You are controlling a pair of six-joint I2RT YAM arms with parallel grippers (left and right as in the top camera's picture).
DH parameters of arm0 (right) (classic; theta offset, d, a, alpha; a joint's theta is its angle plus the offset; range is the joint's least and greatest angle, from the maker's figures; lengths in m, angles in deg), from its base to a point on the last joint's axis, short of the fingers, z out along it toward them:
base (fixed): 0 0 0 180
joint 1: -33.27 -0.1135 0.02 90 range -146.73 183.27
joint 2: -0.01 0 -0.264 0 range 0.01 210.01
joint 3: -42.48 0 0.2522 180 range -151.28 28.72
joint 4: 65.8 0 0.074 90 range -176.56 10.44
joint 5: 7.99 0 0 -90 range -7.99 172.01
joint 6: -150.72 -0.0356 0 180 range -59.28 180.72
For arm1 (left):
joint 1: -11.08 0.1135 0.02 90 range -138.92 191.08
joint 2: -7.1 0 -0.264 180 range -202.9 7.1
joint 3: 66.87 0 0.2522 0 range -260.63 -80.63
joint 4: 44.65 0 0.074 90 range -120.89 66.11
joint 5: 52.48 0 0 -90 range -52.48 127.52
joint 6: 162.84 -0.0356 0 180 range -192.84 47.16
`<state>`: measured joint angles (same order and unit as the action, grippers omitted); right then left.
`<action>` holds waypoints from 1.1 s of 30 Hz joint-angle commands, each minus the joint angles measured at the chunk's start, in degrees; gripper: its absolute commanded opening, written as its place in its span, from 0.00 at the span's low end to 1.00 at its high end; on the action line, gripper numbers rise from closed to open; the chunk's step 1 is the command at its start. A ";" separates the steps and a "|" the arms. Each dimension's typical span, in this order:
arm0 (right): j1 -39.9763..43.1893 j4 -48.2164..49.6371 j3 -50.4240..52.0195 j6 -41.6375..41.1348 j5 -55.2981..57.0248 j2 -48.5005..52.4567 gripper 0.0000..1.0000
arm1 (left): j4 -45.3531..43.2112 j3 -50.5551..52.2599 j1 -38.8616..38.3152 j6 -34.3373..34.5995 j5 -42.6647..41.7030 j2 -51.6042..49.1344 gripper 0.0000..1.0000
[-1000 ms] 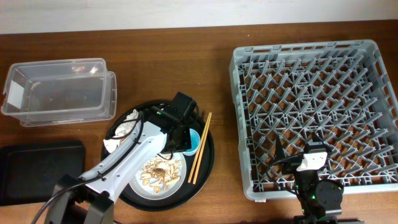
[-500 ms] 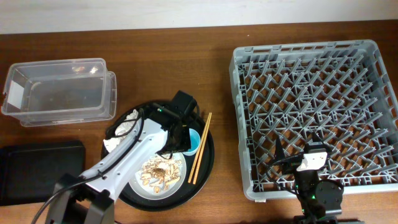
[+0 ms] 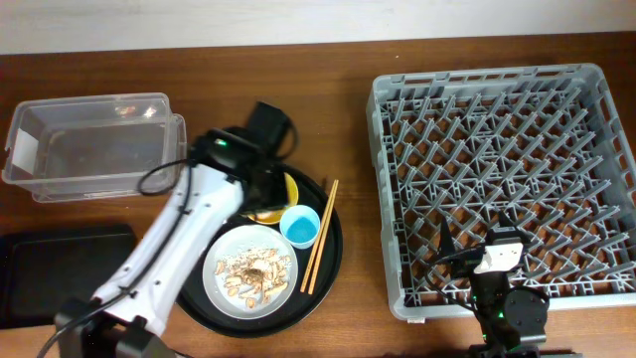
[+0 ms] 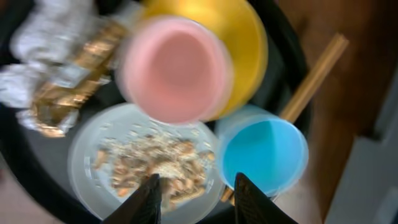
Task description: Sort waste into correct bins and load items into the dishwasher rack
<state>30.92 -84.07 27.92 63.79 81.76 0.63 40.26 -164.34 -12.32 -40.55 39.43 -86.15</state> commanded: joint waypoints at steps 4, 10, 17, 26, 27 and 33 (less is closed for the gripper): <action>-0.15 -0.11 0.48 -0.09 0.31 -0.42 0.98 | 0.31 -0.98 15.50 -1.11 0.85 1.68 0.53; -0.15 -0.11 0.48 -0.09 0.31 -0.42 0.99 | 0.04 -0.57 22.53 -1.73 0.90 1.55 0.61; -0.15 -0.11 0.48 -0.09 0.31 -0.42 0.98 | -8.02 6.34 22.56 -6.80 1.05 1.33 0.61; -0.15 -0.11 0.48 -0.09 0.31 -0.42 0.98 | -12.90 10.69 22.56 -12.94 0.87 1.33 0.55; -0.15 -0.11 0.48 -0.09 0.31 -0.42 0.98 | -13.66 11.56 22.56 -13.75 0.85 1.33 0.52; -0.15 -0.11 0.48 -0.09 0.31 -0.42 0.98 | -18.93 17.11 21.33 -15.30 0.17 1.33 0.51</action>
<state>30.92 -84.07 27.92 63.74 81.76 0.63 22.84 -150.00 9.84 -53.97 40.06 -85.78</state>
